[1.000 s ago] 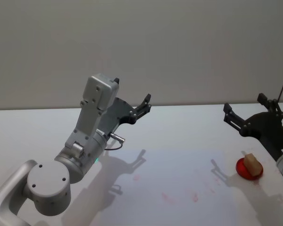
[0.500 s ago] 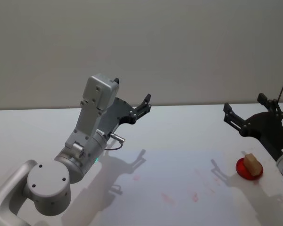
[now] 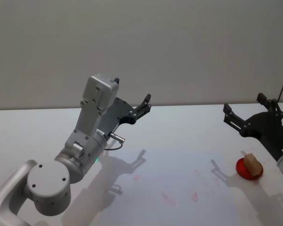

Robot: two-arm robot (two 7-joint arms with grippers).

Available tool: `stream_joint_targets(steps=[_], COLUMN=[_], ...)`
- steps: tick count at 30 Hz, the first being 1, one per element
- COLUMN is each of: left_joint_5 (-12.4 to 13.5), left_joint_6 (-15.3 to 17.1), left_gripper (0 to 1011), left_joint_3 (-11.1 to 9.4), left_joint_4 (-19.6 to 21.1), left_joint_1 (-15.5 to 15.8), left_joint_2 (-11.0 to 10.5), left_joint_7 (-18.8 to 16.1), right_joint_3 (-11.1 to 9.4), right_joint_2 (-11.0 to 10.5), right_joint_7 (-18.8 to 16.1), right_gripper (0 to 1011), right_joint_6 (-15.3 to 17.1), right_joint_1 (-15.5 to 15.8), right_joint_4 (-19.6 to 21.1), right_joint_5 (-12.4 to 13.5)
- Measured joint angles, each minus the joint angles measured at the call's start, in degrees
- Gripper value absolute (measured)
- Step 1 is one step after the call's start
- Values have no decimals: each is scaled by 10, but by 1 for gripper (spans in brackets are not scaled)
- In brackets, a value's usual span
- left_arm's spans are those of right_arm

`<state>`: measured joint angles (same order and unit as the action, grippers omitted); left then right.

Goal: Use the one hand to pick up the stamp and affix it onto the A4 paper.

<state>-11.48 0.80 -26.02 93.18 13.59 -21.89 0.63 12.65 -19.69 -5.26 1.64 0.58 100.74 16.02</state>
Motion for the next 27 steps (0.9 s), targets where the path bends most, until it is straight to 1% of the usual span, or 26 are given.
stream_joint_targets(steps=[4, 12, 19, 21, 27], left_joint_5=[0, 0, 0, 0, 0], left_joint_6=[0, 0, 0, 0, 0], left_gripper=[1001, 1001, 1001, 1001, 1001], left_joint_3=[0, 0, 0, 0, 0], left_joint_4=[0, 0, 0, 0, 0], left_joint_1=[0, 0, 0, 0, 0], left_joint_2=[0, 0, 0, 0, 0], left_joint_7=[0, 0, 0, 0, 0], right_joint_3=[-4, -15, -26, -30, -37], right_joint_2=[-6, -22, -37, -44, -53], right_joint_7=[-11, -33, -47, -50, -53], right_gripper=[1001, 1001, 1001, 1001, 1001], right_joint_6=[0, 8, 21, 27, 36], right_joint_1=[0, 4, 13, 19, 32], right_joint_4=[-2, -9, -18, -21, -27], right_joint_5=[1, 14, 31, 40, 55])
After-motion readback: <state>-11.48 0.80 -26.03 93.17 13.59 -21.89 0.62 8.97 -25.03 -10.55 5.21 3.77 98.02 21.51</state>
